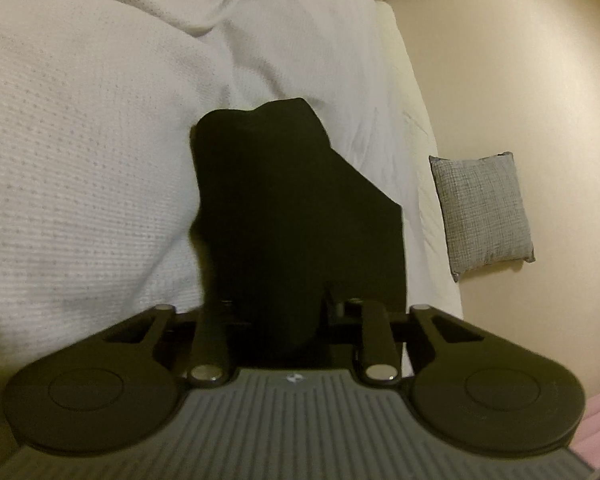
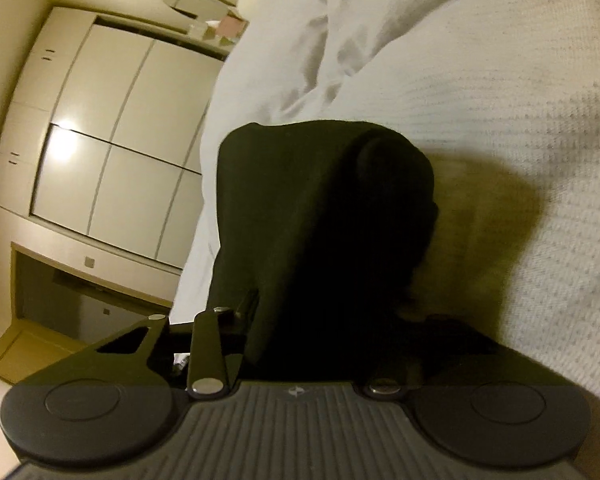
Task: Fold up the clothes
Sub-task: 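Lower both grippers onto the folded black sweatpants and close on its edges, then lift the folded sweatpants with both grippers and carry it toward the towel stack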
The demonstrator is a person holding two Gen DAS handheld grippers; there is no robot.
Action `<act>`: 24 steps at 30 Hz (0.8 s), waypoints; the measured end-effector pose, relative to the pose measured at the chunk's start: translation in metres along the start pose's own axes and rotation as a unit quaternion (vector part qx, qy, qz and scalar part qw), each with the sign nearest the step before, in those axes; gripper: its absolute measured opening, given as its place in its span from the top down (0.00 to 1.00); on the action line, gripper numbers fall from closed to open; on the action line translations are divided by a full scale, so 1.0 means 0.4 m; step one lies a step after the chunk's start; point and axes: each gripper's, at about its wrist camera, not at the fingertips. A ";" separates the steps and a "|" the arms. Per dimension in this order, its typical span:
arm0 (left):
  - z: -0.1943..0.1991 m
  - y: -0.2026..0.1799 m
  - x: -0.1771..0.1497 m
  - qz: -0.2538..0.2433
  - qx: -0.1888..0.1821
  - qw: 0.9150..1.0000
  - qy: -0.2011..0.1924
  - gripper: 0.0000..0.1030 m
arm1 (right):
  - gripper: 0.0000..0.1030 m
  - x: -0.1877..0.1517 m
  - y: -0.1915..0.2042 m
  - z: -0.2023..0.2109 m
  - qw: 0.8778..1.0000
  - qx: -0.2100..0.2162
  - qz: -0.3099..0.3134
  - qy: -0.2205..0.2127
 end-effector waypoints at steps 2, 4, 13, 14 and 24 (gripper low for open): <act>0.021 -0.030 0.005 0.002 0.005 1.000 0.001 0.84 | 0.66 0.007 0.023 0.003 1.000 -0.019 -0.006 0.012; 0.039 -0.081 0.015 0.001 0.002 1.000 0.002 0.85 | 0.71 0.017 0.059 0.010 0.999 -0.033 -0.010 0.027; 0.287 -0.328 0.098 0.020 0.025 0.997 -0.073 0.85 | 0.74 0.083 0.351 0.019 0.994 -0.010 -0.001 0.111; 0.334 -0.351 0.103 0.022 0.028 0.995 -0.092 0.85 | 0.74 0.085 0.390 0.008 0.992 0.000 0.001 0.123; 0.845 -0.487 0.091 0.034 0.069 0.949 -0.305 0.85 | 0.74 -0.046 0.786 -0.170 0.945 0.137 0.048 0.292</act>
Point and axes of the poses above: each gripper's, at about its wrist camera, not at the fingertips, and z roughly against the way its jaws point, y to its left, x to its top, and after that the axes turned 6 degrees about -y, right-handed
